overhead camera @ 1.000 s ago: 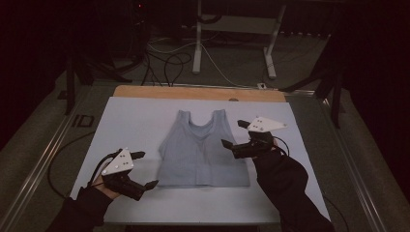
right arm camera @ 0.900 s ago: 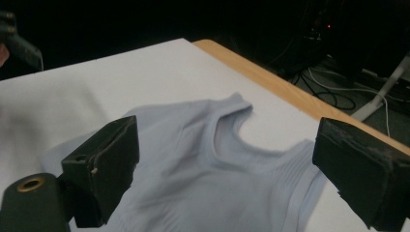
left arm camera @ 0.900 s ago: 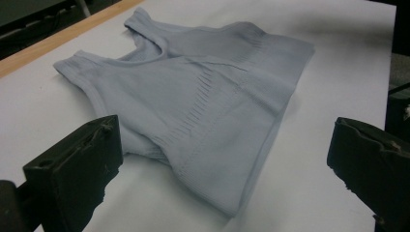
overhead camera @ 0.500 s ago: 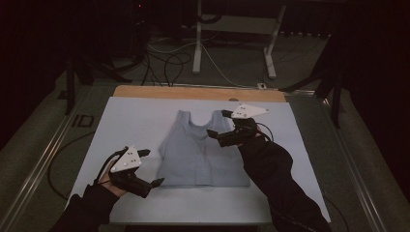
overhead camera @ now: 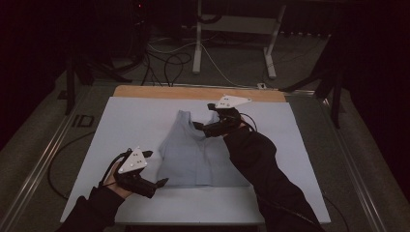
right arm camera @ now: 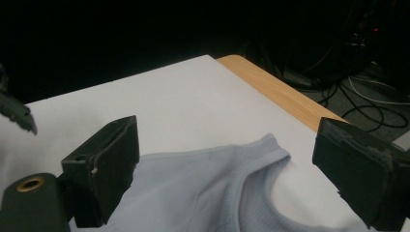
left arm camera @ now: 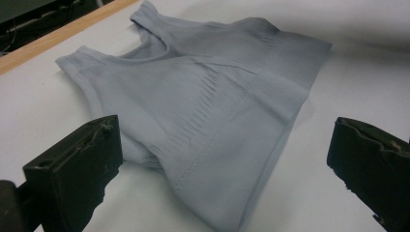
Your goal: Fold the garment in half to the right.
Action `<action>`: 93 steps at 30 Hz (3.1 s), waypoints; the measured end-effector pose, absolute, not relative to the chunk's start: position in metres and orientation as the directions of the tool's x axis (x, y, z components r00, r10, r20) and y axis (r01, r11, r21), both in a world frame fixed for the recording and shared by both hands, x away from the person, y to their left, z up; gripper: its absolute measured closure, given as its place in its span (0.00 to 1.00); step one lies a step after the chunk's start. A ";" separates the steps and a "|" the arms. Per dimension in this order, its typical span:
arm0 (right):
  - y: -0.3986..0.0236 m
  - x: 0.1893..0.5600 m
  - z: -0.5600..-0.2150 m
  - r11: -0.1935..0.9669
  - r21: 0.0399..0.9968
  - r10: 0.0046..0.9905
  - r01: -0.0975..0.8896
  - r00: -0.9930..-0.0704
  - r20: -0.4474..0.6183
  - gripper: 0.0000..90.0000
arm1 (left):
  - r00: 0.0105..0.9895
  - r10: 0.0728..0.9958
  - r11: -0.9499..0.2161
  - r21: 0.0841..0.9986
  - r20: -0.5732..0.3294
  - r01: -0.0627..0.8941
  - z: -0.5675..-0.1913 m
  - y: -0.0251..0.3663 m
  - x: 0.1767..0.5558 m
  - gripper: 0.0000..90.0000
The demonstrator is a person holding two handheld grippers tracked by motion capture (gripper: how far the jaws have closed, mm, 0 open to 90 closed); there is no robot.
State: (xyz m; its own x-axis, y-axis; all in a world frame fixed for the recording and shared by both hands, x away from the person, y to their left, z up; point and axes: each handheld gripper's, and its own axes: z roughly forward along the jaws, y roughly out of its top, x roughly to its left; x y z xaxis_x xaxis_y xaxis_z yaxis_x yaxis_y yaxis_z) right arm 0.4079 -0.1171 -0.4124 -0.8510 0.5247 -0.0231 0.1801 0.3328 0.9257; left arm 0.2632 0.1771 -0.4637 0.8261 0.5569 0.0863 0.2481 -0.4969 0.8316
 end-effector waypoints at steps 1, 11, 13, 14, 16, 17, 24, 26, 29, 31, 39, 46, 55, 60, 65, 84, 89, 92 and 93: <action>-0.114 0.410 -0.413 0.338 0.924 0.524 0.177 -0.851 -0.029 0.10 | 0.827 0.556 -0.492 0.835 0.083 0.246 -0.465 0.176 0.264 0.01; -0.088 0.431 -0.429 0.354 0.913 0.515 0.200 -0.857 -0.012 0.10 | 0.826 0.560 -0.481 0.840 0.072 0.252 -0.480 0.167 0.271 0.01; -0.084 0.435 -0.434 0.359 0.909 0.514 0.209 -0.858 -0.006 0.10 | 0.825 0.561 -0.490 0.830 0.066 0.267 -0.485 0.166 0.274 0.01; -0.082 0.437 -0.437 0.362 0.907 0.515 0.214 -0.857 -0.004 0.10 | 0.829 0.556 -0.494 0.827 0.064 0.268 -0.487 0.166 0.274 0.01; -0.080 0.439 -0.439 0.362 0.906 0.515 0.219 -0.857 0.001 0.10 | 0.830 0.554 -0.504 0.817 0.056 0.281 -0.491 0.166 0.276 0.01; -0.077 0.443 -0.443 0.364 0.904 0.517 0.226 -0.856 0.006 0.10 | 0.832 0.552 -0.509 0.809 0.044 0.295 -0.493 0.165 0.277 0.01; -0.069 0.455 -0.455 0.379 0.892 0.521 0.245 -0.854 0.013 0.10 | 0.832 0.552 -0.571 0.751 0.051 0.332 -0.506 0.167 0.280 0.01; -0.068 0.457 -0.457 0.383 0.889 0.519 0.251 -0.855 0.017 0.10 | 0.834 0.550 -0.586 0.731 0.040 0.351 -0.510 0.167 0.282 0.01; -0.066 0.460 -0.459 0.384 0.887 0.520 0.258 -0.854 0.023 0.10 | 0.834 0.551 -0.605 0.704 0.034 0.372 -0.515 0.166 0.284 0.01; -0.064 0.460 -0.460 0.383 0.886 0.520 0.262 -0.854 0.027 0.10 | 0.834 0.551 -0.617 0.686 0.026 0.386 -0.518 0.165 0.285 0.01; -0.062 0.463 -0.464 0.405 0.875 0.515 0.266 -0.857 0.023 0.10 | 0.833 0.552 -0.658 0.629 0.030 0.413 -0.525 0.161 0.286 0.16; -0.059 0.465 -0.463 0.400 0.875 0.512 0.273 -0.858 0.033 0.10 | 0.849 0.527 -0.690 0.602 0.036 0.402 -0.526 0.158 0.285 0.35; -0.055 0.465 -0.464 0.404 0.874 0.510 0.269 -0.860 0.029 0.10 | 0.873 0.488 -0.696 0.605 0.005 0.386 -0.523 0.150 0.284 0.63; -0.052 0.467 -0.464 0.406 0.872 0.512 0.273 -0.859 0.030 0.10 | 0.869 0.495 -0.689 0.613 0.009 0.386 -0.520 0.150 0.284 0.88; -0.050 0.471 -0.465 0.406 0.870 0.512 0.279 -0.858 0.036 0.10 | 0.865 0.501 -0.669 0.631 -0.007 0.393 -0.517 0.150 0.285 0.97; -0.030 0.506 -0.469 0.394 0.846 0.590 0.358 -0.805 0.066 0.10 | 0.863 0.506 -0.663 0.641 0.002 0.387 -0.515 0.149 0.281 0.98; -0.025 0.517 -0.474 0.393 0.831 0.635 0.393 -0.770 0.064 0.10 | 0.863 0.505 -0.657 0.645 -0.006 0.390 -0.515 0.150 0.281 0.98; -0.024 0.524 -0.478 0.399 0.810 0.661 0.430 -0.747 0.070 0.17 | 0.863 0.505 -0.653 0.650 -0.009 0.389 -0.514 0.151 0.281 0.98; -0.023 0.527 -0.480 0.399 0.803 0.666 0.442 -0.742 0.077 0.18 | 0.862 0.506 -0.652 0.650 -0.009 0.389 -0.513 0.151 0.281 0.98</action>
State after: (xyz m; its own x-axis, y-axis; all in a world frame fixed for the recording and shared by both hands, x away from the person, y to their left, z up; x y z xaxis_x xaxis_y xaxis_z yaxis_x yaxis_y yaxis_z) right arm 0.5265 -0.0233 -0.4802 -0.7416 0.6664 0.0770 0.4419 0.3989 0.8035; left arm 0.2809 0.1507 -0.5134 0.8623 0.5063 -0.0087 0.3895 -0.6522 0.6503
